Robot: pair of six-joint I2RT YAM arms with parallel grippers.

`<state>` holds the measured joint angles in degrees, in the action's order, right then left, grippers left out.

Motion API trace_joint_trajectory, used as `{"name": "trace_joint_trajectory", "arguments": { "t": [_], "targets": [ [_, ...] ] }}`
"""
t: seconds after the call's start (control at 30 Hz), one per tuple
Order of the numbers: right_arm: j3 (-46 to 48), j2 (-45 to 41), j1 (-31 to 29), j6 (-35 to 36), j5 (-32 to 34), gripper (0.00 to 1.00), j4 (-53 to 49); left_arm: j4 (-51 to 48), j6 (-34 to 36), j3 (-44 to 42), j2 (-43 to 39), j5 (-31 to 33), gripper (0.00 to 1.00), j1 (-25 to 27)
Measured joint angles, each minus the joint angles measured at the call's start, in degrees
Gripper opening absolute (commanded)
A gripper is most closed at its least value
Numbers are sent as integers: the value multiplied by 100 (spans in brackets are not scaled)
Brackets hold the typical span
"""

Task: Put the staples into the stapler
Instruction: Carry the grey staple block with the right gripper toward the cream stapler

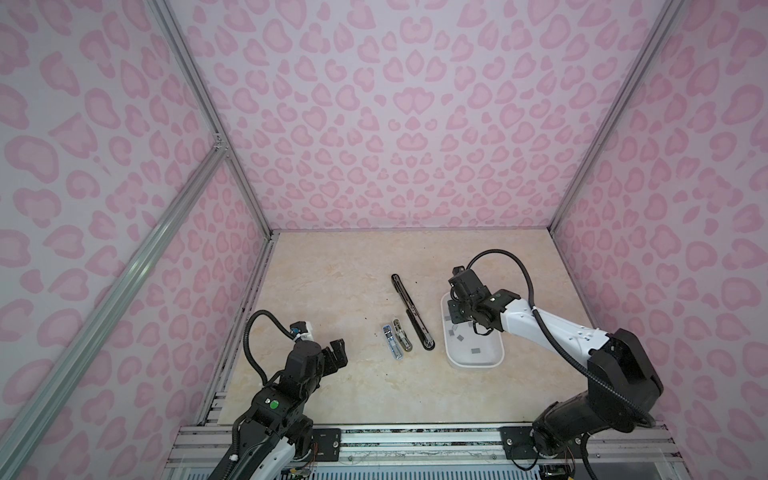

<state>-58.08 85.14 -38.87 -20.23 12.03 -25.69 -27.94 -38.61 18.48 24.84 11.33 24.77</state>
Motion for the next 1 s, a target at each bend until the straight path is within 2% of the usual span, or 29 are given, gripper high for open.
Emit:
{"name": "trace_joint_trajectory", "arguments": {
  "t": [0.2,0.4,0.7,1.0],
  "targets": [
    [245,-393,-1119,-249,647,13,566,0,4,0,216,-212,97,0],
    [634,-120,-1939,-466,955,13,1635,0,-2,-4,234,-345,97,0],
    [743,671,-2496,-564,933,12,2719,2,-44,-122,-188,-494,97,0],
    [846,1137,-2520,-570,761,12,3351,107,13,-219,-339,-752,98,0]
  ]
}}
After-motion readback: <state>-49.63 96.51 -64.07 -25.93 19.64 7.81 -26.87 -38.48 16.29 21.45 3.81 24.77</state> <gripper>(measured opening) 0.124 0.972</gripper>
